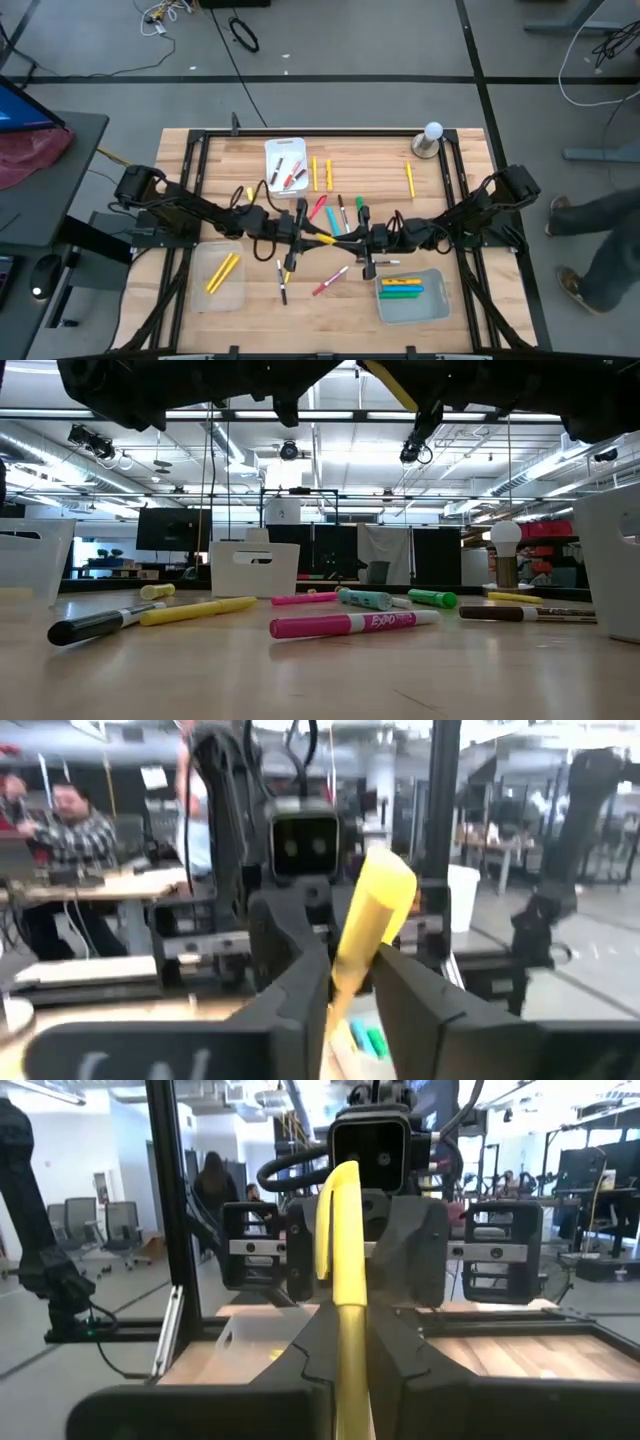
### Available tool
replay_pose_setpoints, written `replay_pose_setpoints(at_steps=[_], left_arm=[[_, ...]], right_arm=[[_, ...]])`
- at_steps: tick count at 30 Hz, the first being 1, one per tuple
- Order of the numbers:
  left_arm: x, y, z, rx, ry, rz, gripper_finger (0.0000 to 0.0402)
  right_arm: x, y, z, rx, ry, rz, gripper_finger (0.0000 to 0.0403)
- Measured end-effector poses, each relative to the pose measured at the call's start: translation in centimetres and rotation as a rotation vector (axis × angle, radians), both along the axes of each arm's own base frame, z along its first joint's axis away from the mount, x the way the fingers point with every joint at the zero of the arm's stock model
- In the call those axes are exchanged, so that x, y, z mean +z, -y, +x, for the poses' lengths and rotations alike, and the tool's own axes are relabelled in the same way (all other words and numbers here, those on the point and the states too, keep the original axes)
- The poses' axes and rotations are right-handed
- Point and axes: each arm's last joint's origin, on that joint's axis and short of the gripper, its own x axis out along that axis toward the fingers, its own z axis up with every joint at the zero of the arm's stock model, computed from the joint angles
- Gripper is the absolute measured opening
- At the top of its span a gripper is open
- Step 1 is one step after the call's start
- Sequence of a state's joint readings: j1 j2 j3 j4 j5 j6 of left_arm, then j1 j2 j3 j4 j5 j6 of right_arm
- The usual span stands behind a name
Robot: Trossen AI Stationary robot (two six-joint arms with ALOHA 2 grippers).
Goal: Pick & Place Markers
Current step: Put the yellow pen into the gray bin
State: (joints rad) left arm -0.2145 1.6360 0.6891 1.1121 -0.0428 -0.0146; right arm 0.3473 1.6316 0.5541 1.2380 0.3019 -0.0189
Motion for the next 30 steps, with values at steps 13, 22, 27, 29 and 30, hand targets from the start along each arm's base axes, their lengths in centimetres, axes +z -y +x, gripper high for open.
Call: replay_pose_setpoints(at_steps=[13, 22, 27, 29, 30], left_arm=[[-0.6, 0.8, -0.2, -0.051, -0.05, 0.163, 0.0144], [0.2, 1.8, -0.5, -0.117, 0.063, 0.277, 0.0241], [1.3, 2.8, -0.1, -0.14, 0.108, 0.322, 0.0216], [1.5, 2.9, 0.1, -0.138, 0.101, 0.327, 0.0199], [1.6, 2.9, 0.2, -0.137, 0.101, 0.326, 0.019]], right_arm=[[-0.1, -0.5, -0.1, 0.114, -0.002, -0.009, 0.0024], [-0.1, -0.5, -0.1, 0.143, -0.006, -0.014, 0.0024], [-0.1, -0.6, -0.1, 0.163, -0.002, -0.017, 0.0024], [-0.1, -0.7, -0.1, 0.172, -0.005, -0.019, 0.0024], [-0.1, -0.7, -0.1, 0.174, -0.005, -0.019, 0.0024]])
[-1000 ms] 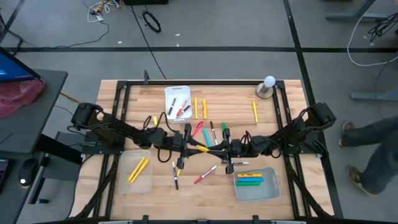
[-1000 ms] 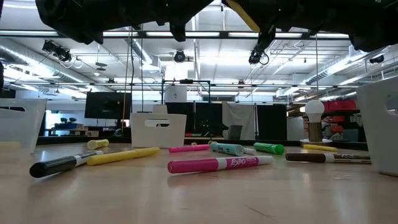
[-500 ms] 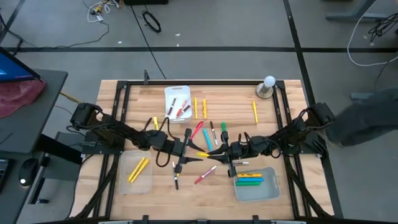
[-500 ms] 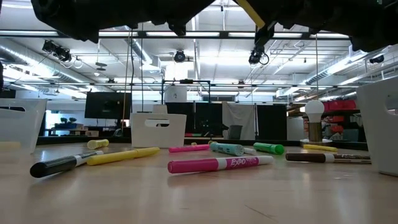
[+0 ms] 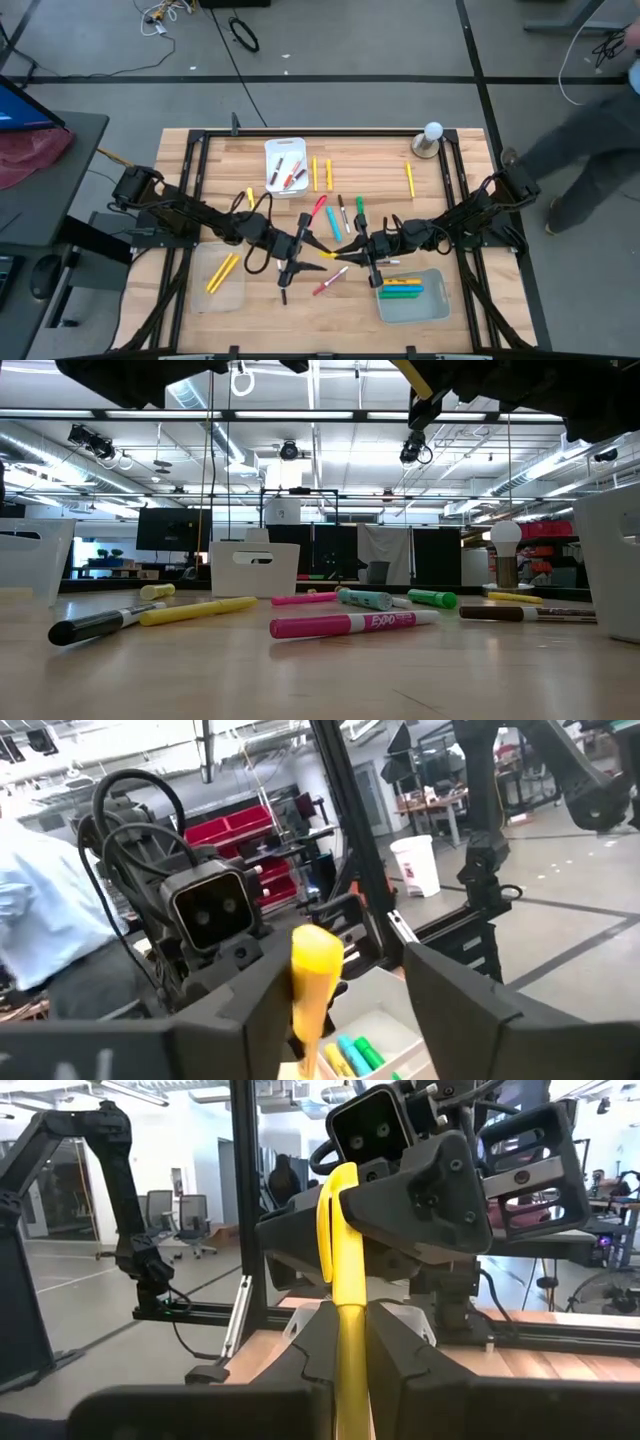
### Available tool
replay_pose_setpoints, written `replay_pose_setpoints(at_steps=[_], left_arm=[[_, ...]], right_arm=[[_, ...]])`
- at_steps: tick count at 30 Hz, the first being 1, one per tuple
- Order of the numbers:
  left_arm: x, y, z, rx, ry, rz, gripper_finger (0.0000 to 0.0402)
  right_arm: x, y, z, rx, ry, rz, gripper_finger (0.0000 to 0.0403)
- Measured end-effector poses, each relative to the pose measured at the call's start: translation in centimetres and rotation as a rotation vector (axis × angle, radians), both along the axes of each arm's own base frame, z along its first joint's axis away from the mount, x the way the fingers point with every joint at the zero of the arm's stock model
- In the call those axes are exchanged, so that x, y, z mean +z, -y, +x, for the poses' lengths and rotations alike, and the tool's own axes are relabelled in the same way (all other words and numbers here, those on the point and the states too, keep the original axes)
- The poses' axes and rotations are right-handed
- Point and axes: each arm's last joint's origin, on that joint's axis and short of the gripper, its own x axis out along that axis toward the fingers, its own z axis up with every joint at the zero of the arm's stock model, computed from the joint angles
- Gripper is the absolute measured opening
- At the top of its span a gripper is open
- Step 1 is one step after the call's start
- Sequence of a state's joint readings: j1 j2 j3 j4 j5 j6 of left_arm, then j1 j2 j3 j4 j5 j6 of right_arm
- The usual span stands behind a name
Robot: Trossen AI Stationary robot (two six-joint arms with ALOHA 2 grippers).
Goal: Pick & Place Markers
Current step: Put the yellow pen into the gray bin
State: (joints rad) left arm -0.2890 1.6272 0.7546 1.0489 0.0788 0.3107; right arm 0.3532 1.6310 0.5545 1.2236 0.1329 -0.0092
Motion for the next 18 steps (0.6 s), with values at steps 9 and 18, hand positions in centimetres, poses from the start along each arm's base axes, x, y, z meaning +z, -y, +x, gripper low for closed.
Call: replay_pose_setpoints(at_steps=[9, 18], left_arm=[[0.06, 0.0, 0.01, 0.007, 0.01, 0.012, 0.0088], [0.14, 0.48, -0.17, 0.015, 0.004, -0.007, 0.0043]], right_arm=[[-0.14, -0.02, 0.01, 0.004, -0.014, 0.0, 0.0028], [-0.26, -0.01, 0.05, 0.001, -0.036, 0.029, 0.0081]])
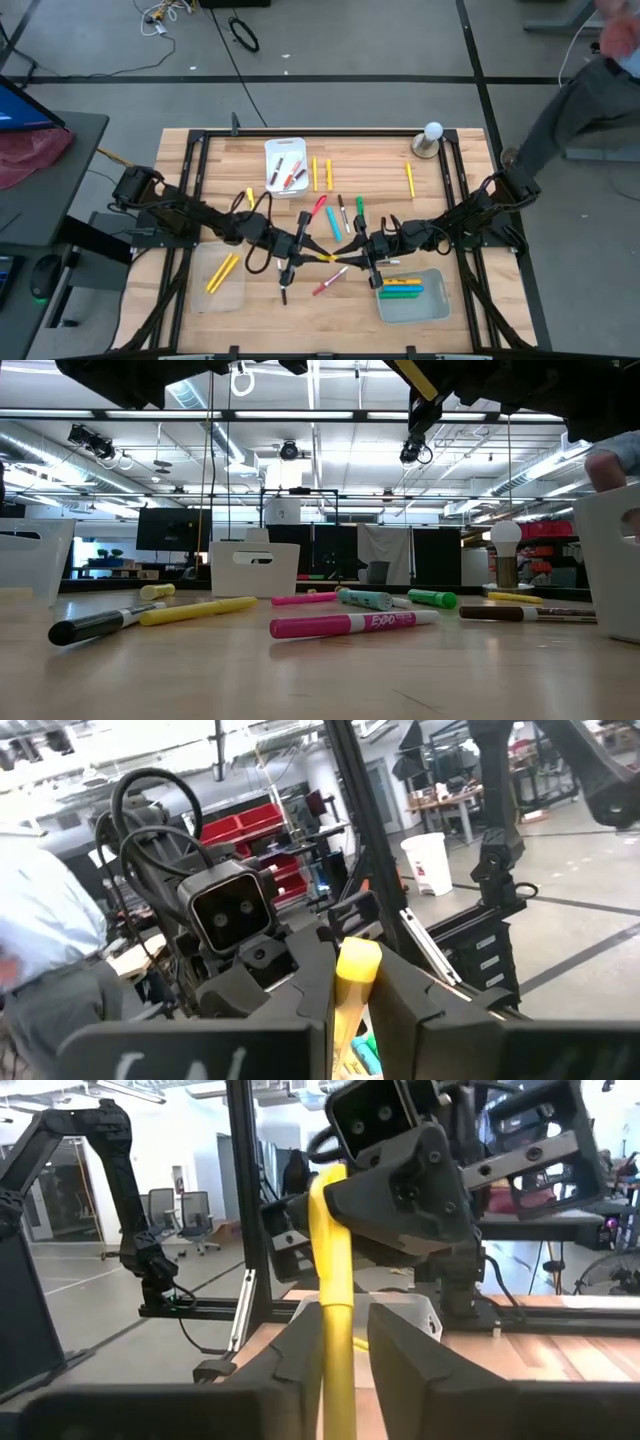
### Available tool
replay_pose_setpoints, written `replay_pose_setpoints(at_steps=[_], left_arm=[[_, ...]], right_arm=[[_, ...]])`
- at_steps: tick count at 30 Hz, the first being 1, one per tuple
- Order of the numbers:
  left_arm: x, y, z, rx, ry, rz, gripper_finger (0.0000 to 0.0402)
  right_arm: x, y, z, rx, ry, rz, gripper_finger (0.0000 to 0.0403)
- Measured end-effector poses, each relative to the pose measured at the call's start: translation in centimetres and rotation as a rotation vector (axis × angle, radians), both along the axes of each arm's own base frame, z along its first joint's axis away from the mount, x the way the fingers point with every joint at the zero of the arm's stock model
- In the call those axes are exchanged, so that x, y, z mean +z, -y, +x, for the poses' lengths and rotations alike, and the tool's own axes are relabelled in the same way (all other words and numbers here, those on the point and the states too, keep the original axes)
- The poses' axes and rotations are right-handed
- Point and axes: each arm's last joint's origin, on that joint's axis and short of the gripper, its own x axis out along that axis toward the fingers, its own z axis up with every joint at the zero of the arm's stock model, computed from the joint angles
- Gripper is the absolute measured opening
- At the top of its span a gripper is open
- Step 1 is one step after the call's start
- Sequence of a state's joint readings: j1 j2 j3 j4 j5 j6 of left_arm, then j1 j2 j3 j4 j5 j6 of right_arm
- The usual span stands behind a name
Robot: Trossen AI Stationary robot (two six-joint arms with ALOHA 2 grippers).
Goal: Pick & Place Markers
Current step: Put the yellow pen into the gray bin
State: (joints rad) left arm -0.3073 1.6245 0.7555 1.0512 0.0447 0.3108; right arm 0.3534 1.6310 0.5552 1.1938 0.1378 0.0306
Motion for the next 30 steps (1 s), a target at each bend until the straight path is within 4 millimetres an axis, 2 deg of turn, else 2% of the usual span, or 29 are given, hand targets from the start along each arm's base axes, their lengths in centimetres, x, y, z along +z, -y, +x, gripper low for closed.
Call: replay_pose_setpoints(at_steps=[4, 8, 14, 19, 21, 25, 30], left_arm=[[1.2, 0.9, -1.2, 0.042, -0.037, -0.005, 0.0043], [3.3, 2.0, -3.7, 0.13, -0.145, -0.004, 0.0043], [7.7, 4.4, -8.1, 0.375, -0.479, -0.032, 0.0043], [10.4, 5.3, -11.4, 0.502, -0.761, -0.183, 0.0043], [10.2, 5.0, -12.5, 0.571, -0.849, -0.242, 0.0043], [8.5, 4.0, -14.8, 0.772, -1.0, -0.333, 0.0043], [5.4, 3.5, -16.2, 0.924, -1.032, -0.422, 0.0043]], right_arm=[[-0.1, 0.0, 0.0, -0.001, -0.012, 0.01, 0.011], [-0.8, 0.1, 0.0, -0.023, -0.074, -0.011, 0.0132], [-1.3, 0.5, 0.2, -0.029, -0.121, -0.029, 0.0144], [-1.2, 1.2, 0.4, -0.052, -0.117, -0.026, 0.0144], [-1.2, 1.5, 0.5, -0.059, -0.118, -0.022, 0.0144], [-1.2, 1.6, 0.6, -0.062, -0.121, -0.006, 0.0144], [-1.2, 1.6, 0.6, -0.06, -0.124, -0.007, 0.0144]])
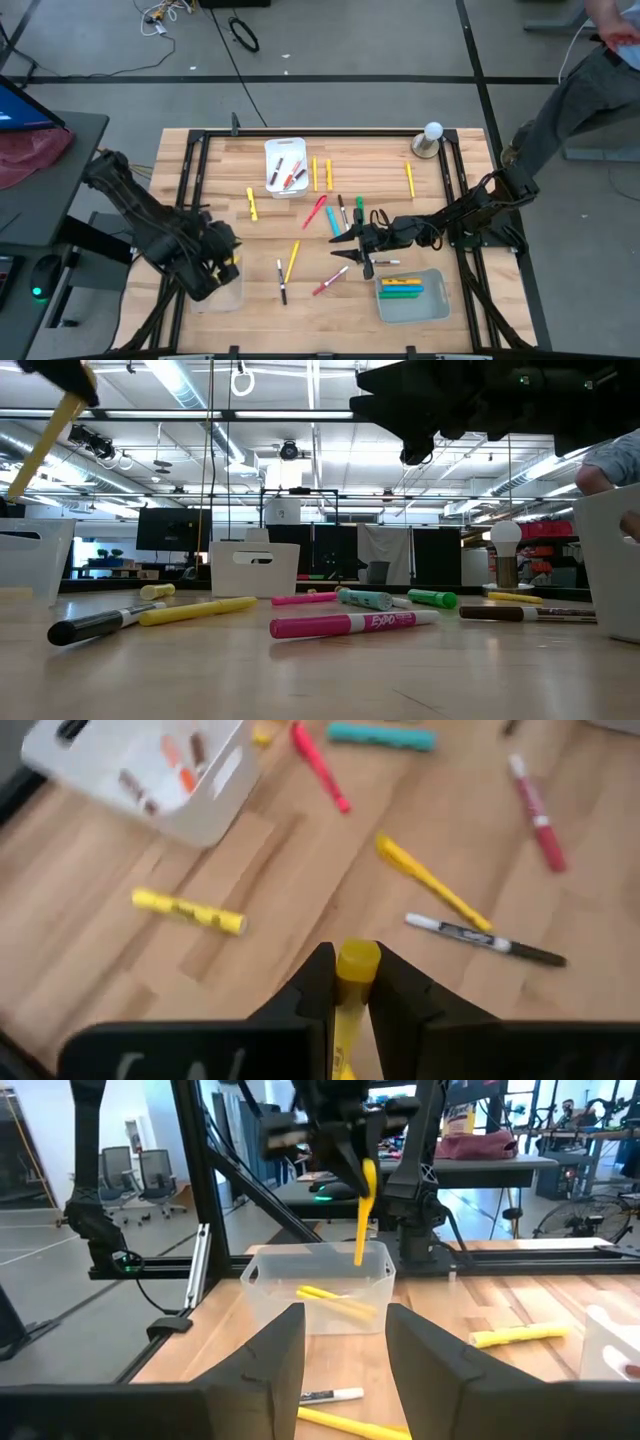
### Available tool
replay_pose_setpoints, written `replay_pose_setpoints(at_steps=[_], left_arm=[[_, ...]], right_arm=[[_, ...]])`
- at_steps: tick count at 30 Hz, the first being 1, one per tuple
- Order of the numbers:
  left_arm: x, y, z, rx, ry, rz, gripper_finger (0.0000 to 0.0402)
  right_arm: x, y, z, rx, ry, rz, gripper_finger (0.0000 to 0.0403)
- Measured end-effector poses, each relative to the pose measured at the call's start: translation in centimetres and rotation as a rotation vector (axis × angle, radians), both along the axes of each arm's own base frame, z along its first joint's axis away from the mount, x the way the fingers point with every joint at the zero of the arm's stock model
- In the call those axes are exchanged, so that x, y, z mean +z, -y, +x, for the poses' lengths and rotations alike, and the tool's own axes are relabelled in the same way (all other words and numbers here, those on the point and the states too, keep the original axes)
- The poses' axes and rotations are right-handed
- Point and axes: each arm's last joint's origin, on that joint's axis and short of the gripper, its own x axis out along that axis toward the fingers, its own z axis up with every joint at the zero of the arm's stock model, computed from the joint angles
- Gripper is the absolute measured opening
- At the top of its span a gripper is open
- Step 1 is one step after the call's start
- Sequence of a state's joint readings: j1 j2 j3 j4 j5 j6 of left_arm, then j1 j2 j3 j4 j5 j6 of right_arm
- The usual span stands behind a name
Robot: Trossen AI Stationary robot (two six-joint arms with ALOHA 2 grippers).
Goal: Pick & Place Markers
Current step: Put the yellow pen into the gray bin, then put the yellow pen into the transparent bin
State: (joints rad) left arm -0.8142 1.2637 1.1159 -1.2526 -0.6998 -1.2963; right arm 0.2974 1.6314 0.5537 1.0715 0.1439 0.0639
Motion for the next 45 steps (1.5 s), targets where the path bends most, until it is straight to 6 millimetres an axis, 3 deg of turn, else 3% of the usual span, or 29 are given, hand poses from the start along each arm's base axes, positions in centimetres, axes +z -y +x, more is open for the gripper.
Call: replay_pose_setpoints(at_steps=[10, 15, 27, 39, 45], left_arm=[[-5.7, -0.5, -0.6, 0.272, 0.072, -0.156, 0.0049], [-7.8, -0.8, -0.9, 0.361, -0.024, -0.271, 0.005], [-8.2, 0.0, -0.9, 0.295, -0.21, -0.437, 0.0056], [-8.3, 0.0, -0.9, 0.292, -0.209, -0.426, 0.0152], [-8.1, 0.3, -1.2, 0.078, -0.256, -0.321, 0.0166]], right_arm=[[0.0, 0.0, 0.0, 0.003, -0.003, 0.005, 0.0145], [0.0, 0.0, 0.0, 0.003, -0.004, 0.006, 0.0145], [0.0, 0.0, 0.0, 0.003, -0.004, 0.006, 0.0145], [0.0, 0.0, 0.0, 0.003, -0.005, 0.004, 0.0145], [-0.2, 0.0, 0.0, 0.003, -0.026, -0.001, 0.0145]])
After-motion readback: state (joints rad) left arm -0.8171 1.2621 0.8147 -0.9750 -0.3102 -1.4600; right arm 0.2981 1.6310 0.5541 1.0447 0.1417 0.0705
